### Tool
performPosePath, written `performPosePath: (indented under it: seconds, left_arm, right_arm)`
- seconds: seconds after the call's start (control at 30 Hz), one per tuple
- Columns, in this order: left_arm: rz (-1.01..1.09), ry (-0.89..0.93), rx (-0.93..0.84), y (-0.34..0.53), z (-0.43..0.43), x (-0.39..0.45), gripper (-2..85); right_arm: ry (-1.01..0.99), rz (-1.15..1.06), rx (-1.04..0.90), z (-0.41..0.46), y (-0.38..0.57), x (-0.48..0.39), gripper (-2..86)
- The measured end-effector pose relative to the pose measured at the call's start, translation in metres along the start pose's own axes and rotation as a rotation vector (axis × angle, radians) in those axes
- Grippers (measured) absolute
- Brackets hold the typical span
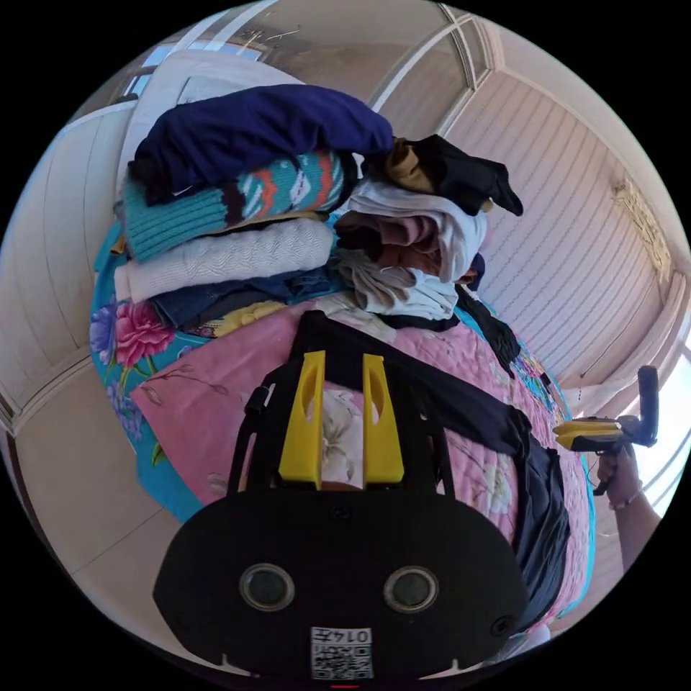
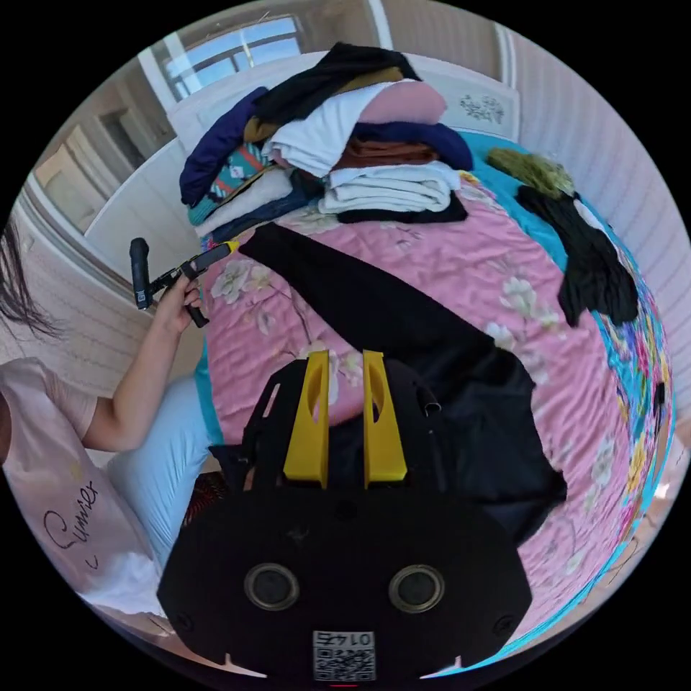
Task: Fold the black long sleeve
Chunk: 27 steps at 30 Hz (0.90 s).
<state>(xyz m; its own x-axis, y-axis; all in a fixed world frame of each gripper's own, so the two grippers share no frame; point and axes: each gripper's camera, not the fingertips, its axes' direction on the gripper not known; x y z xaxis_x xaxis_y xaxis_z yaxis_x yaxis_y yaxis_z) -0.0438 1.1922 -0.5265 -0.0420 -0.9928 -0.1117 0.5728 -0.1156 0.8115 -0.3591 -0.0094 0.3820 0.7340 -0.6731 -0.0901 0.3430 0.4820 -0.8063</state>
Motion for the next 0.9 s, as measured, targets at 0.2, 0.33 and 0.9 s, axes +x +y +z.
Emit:
performPosePath:
  seconds: [0.2, 0.33, 0.9]
  left_arm:
    - [-0.096, 0.032, -0.082, -0.007, 0.009, -0.05, 7.1]
    - [0.002, 0.034, -0.127, -0.013, 0.011, -0.044, 2.2]
    - [0.562, 0.679, 0.119, 0.002, -0.075, 0.118, -1.0]
  right_arm:
    - [-0.115, -0.236, -0.051, 0.084, -0.151, -0.056, 8.4]
    - [-0.274, -0.223, -0.066, 0.132, -0.216, -0.078, 10.9]
    - [-0.222, 0.0, 0.245, 0.02, -0.041, -0.01, 0.5]
